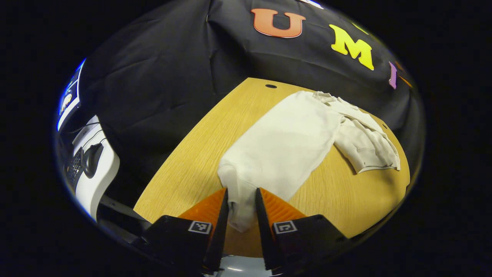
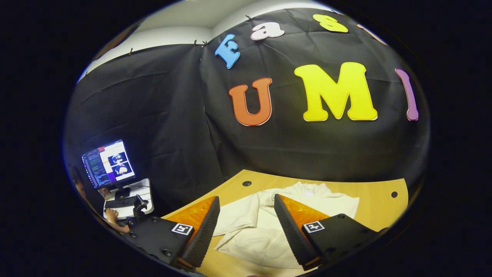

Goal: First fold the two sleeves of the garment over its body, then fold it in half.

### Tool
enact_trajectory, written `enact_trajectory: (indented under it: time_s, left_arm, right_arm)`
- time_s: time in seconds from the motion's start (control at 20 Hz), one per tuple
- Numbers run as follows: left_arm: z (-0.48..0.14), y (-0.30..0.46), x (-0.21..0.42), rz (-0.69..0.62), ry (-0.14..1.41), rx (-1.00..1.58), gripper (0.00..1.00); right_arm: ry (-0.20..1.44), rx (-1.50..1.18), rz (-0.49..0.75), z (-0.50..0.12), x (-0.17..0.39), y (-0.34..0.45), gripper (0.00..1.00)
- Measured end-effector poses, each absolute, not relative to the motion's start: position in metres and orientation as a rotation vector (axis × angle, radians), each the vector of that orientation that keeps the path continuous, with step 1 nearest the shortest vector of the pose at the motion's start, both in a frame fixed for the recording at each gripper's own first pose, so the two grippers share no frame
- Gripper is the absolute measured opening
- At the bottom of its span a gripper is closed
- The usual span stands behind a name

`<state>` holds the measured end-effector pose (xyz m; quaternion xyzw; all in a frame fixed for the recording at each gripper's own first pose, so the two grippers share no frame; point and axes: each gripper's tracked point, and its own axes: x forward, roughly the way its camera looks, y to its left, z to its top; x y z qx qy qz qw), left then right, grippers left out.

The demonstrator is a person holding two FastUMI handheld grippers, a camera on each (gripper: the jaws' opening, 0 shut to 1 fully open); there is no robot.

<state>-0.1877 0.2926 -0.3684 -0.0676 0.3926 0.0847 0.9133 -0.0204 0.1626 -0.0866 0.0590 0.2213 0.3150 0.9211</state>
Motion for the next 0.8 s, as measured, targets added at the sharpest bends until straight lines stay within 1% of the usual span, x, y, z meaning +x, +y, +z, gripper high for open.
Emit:
enact_trajectory:
  time_s: [0.05,0.1,0.15,0.2,0.25,0.35,0.4,0.55,0.8]
  left_arm:
    - [-0.368,0.292,-0.188,0.177,0.811,-0.164,0.32]
    - [-0.369,0.292,-0.187,0.184,0.813,-0.189,0.26]
    - [-0.368,0.293,-0.187,0.189,0.813,-0.215,0.22]
    - [-0.367,0.292,-0.186,0.192,0.814,-0.24,0.2]
    - [-0.367,0.292,-0.186,0.197,0.815,-0.264,0.14]
    - [-0.366,0.284,-0.185,0.184,0.83,-0.325,0.07]
    - [-0.366,0.281,-0.185,0.184,0.851,-0.333,0.06]
    - [-0.362,0.272,-0.185,0.153,0.894,-0.308,0.05]
    - [-0.332,0.259,-0.172,0.106,0.863,-0.261,0.04]
  right_arm:
    - [0.457,0.123,0.639,-0.087,-0.02,0.159,0.88]
    - [0.461,0.127,0.631,-0.088,-0.02,0.154,0.88]
    - [0.464,0.133,0.624,-0.088,-0.02,0.151,0.88]
    - [0.465,0.14,0.615,-0.087,-0.02,0.149,0.88]
    - [0.467,0.146,0.611,-0.087,-0.018,0.147,0.88]
    - [0.464,0.146,0.605,-0.086,-0.019,0.142,0.89]
    - [0.458,0.145,0.605,-0.083,-0.019,0.141,0.9]
    - [0.46,0.159,0.602,-0.084,-0.019,0.137,0.9]
    - [0.455,0.175,0.605,-0.079,-0.021,0.128,0.9]
